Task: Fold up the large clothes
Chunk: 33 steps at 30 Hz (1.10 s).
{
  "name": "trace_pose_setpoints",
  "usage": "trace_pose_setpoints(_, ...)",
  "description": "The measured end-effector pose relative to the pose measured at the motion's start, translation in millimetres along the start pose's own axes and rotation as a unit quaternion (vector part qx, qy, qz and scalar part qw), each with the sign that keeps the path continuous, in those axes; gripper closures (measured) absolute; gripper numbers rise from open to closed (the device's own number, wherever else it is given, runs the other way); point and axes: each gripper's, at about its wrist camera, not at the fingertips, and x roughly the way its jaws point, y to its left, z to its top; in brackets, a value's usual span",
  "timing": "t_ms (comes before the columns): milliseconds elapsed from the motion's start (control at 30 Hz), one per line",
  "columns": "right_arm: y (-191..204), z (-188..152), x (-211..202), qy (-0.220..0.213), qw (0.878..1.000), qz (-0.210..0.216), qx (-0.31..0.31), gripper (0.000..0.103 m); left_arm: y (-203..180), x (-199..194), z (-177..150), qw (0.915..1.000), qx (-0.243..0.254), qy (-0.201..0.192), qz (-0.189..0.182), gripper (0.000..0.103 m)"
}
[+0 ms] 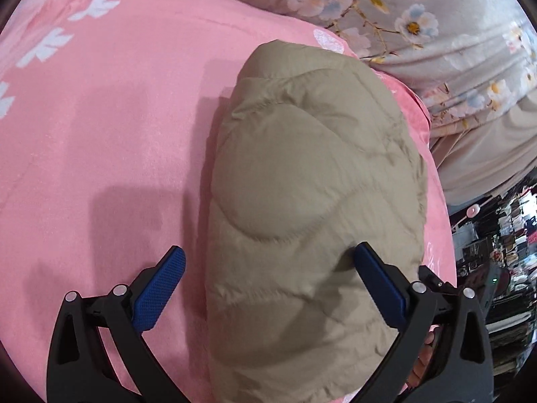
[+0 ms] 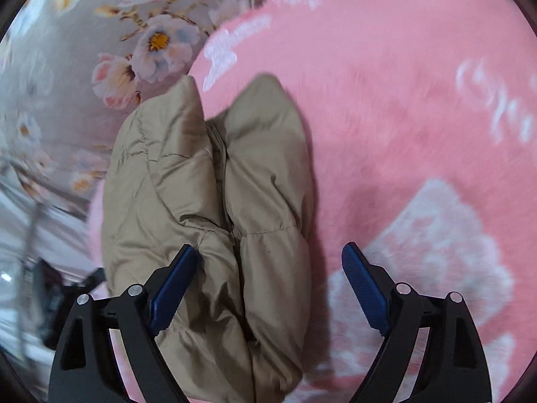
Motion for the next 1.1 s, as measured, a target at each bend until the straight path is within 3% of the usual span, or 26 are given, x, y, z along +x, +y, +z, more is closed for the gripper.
trace_pose_setpoints(67, 1.7, 2.7, 5.2, -0.003, 1.0, 0.017, -0.007, 0.007, 2.5, 11.8, 4.2, 0.9995, 0.001, 0.017, -0.027, 0.005)
trace_pose_setpoints(133, 10.5, 1.6, 11.5, 0.003, 0.999, 0.025, -0.025, 0.006, 6.5, 25.8, 6.8, 0.9958, -0.007, 0.046, -0.079, 0.005)
trace_pose_setpoints(267, 28.4, 1.8, 30.6, 0.018, 0.997, 0.059, -0.056, 0.005, 4.7, 39.0, 10.9, 0.9932, 0.004, 0.054, -0.103, 0.005)
trace_pose_setpoints(433, 39.4, 10.2, 50.8, 0.011, 0.994, 0.098, -0.049, 0.005, 3.6, 48.0, 13.8, 0.9902, 0.019, 0.053, -0.128, 0.005)
trace_pose_setpoints(533, 53.8, 14.0, 62.9, 0.017, 0.992, 0.108, -0.063, 0.005, -9.7, 46.3, 14.6, 0.9915, 0.058, 0.039, -0.11, 0.005)
trace_pose_setpoints(633, 67.5, 15.1, 71.0, 0.015, 0.989, 0.135, -0.066, 0.034, -19.9, 39.0, 21.1, 0.9931, 0.086, 0.012, -0.078, 0.005)
trace_pose_setpoints(700, 83.7, 17.0, 70.9, -0.001, 0.988, 0.126, -0.089, 0.054, -24.6, 28.9, 27.0, 0.992, 0.115, -0.014, -0.05, 0.016)
trace_pose_setpoints(767, 101.1, 19.8, 69.0, -0.018, 0.986, 0.124, -0.108, 0.064, -29.4, 15.1, 35.2, 0.9881, 0.146, -0.039, -0.028, 0.022)
trace_pose_setpoints(900, 151.3, 29.9, 70.0, -0.059, 0.978, 0.122, -0.161, 0.068, -35.5, -6.9, 54.8, 0.9783, 0.189, -0.084, 0.014, 0.027)
trace_pose_setpoints(1100, 223.6, 45.4, 98.5, -0.073, 0.967, 0.123, -0.211, 0.069, -31.0, -35.7, 90.0, 0.9565, 0.236, -0.154, 0.077, 0.028)
